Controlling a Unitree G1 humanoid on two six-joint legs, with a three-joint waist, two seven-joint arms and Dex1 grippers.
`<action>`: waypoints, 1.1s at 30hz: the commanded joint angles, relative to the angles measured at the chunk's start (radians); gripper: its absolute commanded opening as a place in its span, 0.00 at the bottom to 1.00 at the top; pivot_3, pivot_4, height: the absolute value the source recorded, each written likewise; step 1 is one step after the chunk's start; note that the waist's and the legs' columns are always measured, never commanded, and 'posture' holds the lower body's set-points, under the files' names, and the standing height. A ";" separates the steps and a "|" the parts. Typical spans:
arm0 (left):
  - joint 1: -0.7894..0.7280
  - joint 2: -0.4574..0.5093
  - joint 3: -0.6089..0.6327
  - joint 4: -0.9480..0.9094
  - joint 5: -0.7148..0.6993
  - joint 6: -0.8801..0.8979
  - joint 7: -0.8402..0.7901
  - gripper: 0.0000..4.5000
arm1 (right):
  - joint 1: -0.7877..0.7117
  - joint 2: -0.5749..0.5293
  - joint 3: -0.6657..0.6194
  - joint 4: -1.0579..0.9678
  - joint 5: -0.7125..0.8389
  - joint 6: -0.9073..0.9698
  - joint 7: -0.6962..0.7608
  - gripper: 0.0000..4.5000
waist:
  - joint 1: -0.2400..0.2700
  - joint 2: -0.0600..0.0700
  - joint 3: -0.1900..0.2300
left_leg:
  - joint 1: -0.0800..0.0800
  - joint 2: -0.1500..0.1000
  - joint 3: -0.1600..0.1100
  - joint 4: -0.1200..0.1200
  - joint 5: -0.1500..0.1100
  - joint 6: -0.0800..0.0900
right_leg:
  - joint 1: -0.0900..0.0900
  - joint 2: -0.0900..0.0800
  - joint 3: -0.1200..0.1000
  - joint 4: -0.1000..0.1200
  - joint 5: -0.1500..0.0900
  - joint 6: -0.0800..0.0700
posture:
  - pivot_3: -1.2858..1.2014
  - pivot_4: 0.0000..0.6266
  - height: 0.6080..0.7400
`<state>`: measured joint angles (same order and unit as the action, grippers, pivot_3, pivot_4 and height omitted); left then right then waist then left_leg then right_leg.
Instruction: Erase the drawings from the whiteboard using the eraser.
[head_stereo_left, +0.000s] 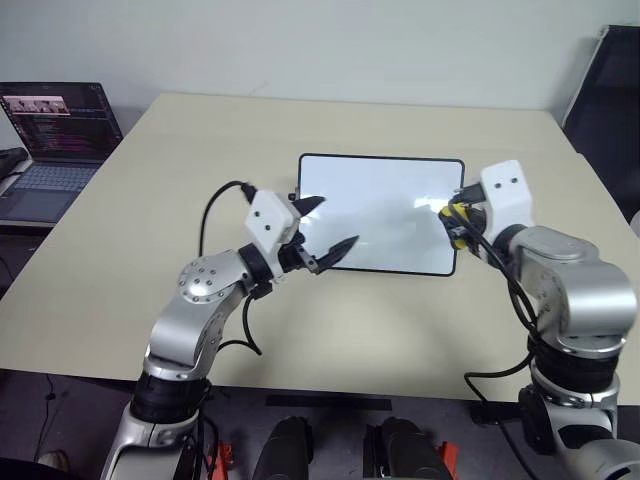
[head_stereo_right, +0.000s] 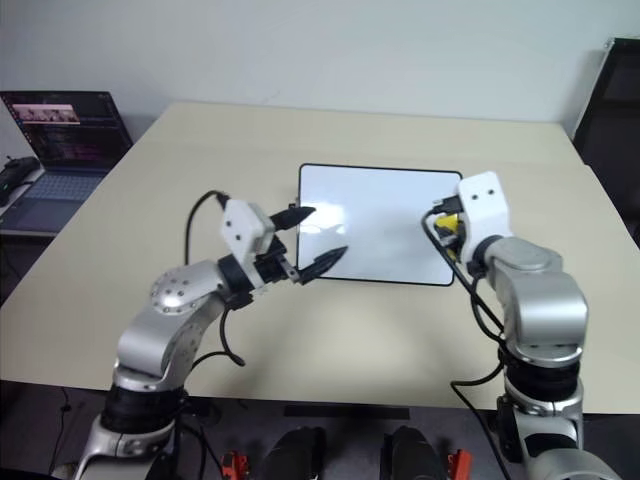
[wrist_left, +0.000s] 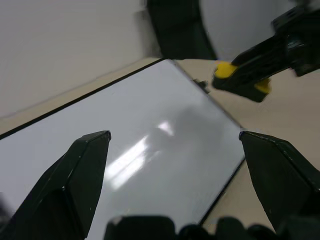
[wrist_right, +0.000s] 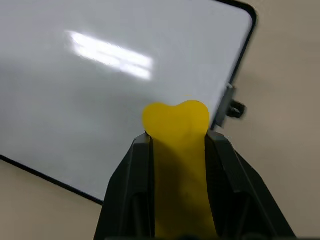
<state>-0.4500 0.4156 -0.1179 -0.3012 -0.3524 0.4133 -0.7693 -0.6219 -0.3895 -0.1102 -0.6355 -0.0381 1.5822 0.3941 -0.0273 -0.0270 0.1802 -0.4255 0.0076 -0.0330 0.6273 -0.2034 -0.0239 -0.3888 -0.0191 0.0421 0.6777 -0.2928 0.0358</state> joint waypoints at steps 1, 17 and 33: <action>-0.042 -0.010 -0.081 0.053 -0.023 -0.092 -0.161 1.00 | 0.073 -0.011 -0.058 -0.073 0.004 0.032 -0.037 0.22 | -0.001 0.000 0.000 | 0.000 0.000 0.000 0.000 0.000 0.000 | 0.000 0.000 0.000 0.000 0.000 0.000 | 0.52 0.24 1.00; -0.075 -0.097 -0.275 0.550 0.179 -0.621 -0.448 1.00 | 0.279 0.106 -0.218 -0.044 0.049 0.032 -0.115 0.22 | -0.004 0.001 0.000 | 0.001 0.002 0.005 0.000 0.000 0.000 | 0.000 0.002 0.002 0.001 -0.001 0.000 | 0.52 0.24 1.00; -0.093 -0.078 -0.198 0.634 0.236 -0.739 -0.353 1.00 | 0.188 0.021 -0.154 0.174 0.136 -0.008 -0.109 0.22 | -0.004 0.001 0.000 | 0.000 0.001 0.005 0.000 0.000 0.001 | 0.000 0.002 0.001 0.001 0.000 0.000 | 0.52 0.24 1.00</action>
<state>-0.5354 0.3329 -0.3364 0.3642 -0.1114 -0.3141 -1.1261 -0.4167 -0.3523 -0.2682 -0.4498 0.0836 1.5924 0.2834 -0.0317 -0.0262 0.1798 -0.4251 0.0090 -0.0285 0.6278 -0.2035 -0.0231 -0.3889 -0.0168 0.0432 0.6792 -0.2932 0.0355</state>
